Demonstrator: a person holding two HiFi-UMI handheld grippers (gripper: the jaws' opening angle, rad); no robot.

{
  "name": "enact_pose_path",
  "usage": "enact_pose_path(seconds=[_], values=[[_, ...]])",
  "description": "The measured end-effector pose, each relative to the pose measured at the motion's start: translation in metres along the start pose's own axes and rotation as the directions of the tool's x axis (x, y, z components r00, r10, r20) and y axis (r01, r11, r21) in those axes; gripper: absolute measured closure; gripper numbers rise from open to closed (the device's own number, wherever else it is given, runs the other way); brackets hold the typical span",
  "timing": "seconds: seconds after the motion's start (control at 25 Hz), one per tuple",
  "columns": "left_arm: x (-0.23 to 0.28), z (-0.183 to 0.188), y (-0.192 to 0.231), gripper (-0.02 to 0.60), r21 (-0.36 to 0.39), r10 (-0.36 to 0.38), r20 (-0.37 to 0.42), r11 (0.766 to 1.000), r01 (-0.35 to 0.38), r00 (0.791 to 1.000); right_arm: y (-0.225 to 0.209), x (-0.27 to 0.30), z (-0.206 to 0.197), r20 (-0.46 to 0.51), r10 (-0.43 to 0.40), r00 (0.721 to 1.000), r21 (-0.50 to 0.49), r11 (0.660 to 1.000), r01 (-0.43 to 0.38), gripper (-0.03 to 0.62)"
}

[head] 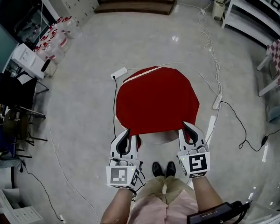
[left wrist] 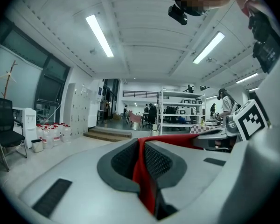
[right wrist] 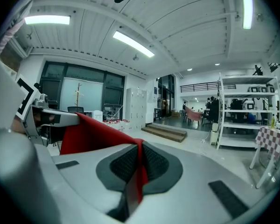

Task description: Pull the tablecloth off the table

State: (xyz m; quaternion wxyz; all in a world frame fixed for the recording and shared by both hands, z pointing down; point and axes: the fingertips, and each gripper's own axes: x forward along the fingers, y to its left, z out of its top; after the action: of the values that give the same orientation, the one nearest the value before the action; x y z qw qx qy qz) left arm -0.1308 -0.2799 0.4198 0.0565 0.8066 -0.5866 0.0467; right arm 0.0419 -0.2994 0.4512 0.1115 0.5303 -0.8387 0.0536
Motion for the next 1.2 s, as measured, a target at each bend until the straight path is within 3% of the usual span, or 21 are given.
enact_pose_path(seconds=[1.2], values=[[-0.05,0.104,-0.013,0.535,0.038,0.01,0.161,0.999,-0.017,0.987,0.012,-0.056,0.103,0.157,0.014,0.988,-0.045,0.999,-0.007,0.571]])
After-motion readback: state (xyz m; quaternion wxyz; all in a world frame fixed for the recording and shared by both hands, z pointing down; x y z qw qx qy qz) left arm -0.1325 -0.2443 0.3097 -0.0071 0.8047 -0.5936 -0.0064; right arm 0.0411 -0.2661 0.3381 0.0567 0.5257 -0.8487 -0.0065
